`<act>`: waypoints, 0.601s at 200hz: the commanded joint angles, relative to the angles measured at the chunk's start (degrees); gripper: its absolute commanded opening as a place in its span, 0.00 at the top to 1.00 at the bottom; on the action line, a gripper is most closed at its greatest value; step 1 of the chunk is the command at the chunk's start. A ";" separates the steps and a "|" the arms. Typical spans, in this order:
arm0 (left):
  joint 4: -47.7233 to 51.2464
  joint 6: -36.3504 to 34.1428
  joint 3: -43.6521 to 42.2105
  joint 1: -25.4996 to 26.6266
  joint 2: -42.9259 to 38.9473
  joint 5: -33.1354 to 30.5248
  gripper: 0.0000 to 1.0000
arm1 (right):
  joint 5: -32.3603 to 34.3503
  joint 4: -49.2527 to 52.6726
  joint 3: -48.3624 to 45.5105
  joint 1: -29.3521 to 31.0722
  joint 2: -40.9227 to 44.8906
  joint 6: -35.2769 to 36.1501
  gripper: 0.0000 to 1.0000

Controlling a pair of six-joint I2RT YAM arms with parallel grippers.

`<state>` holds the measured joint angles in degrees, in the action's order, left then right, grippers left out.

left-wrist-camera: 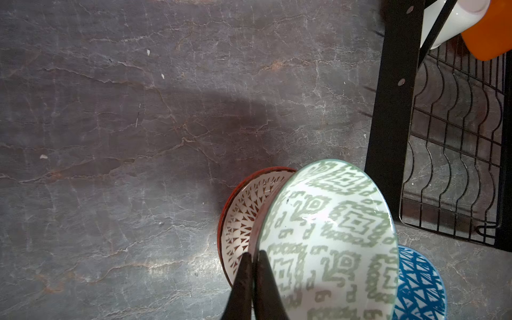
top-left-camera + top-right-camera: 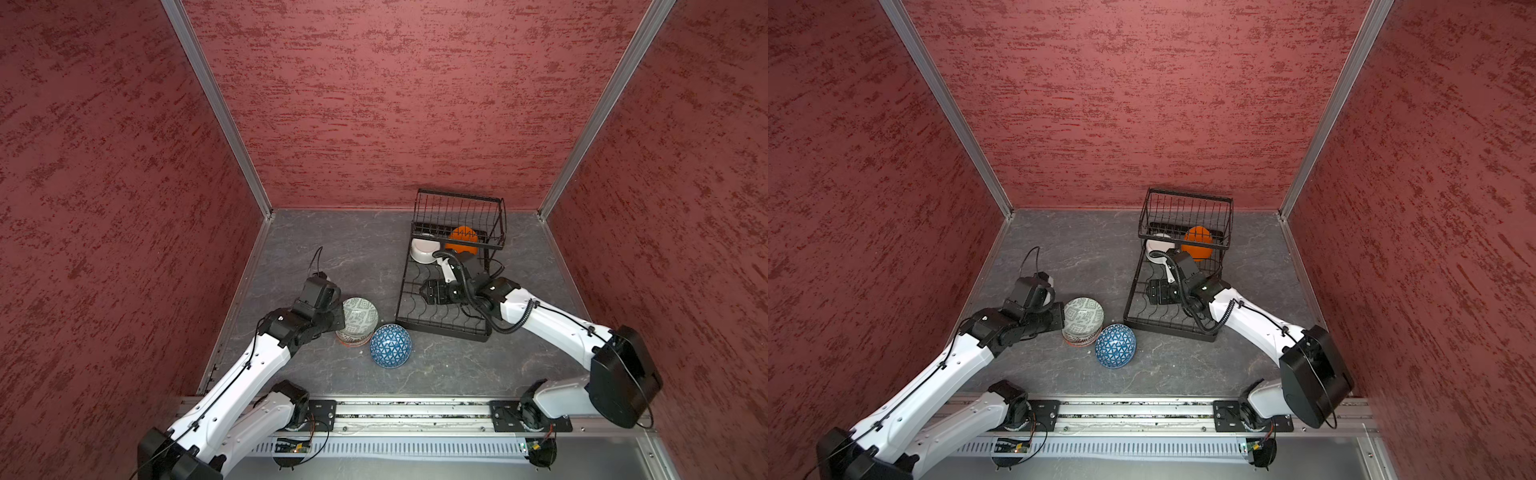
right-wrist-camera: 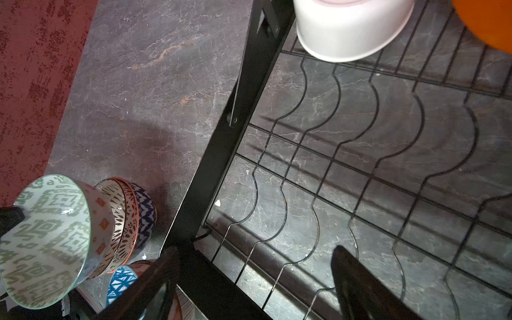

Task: Load the bowls into the dish rack
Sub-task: 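Lift the green-patterned bowl off the stack with the left gripper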

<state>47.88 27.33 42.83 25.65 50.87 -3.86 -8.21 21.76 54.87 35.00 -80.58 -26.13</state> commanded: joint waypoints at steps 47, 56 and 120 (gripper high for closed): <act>-5.95 -1.10 3.18 1.65 -0.79 0.21 1.00 | -2.86 -1.05 1.30 0.41 0.86 -0.54 0.17; -6.04 -1.09 3.49 1.98 -0.77 -0.07 1.00 | -2.87 -1.10 1.15 0.41 0.92 -0.67 0.17; -7.78 -1.58 4.20 4.00 0.03 -1.12 1.00 | -5.75 -2.42 1.52 0.92 1.65 -1.57 0.20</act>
<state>44.51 26.46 44.82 28.64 50.98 -4.45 -11.84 21.23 54.87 35.42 -80.58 -26.63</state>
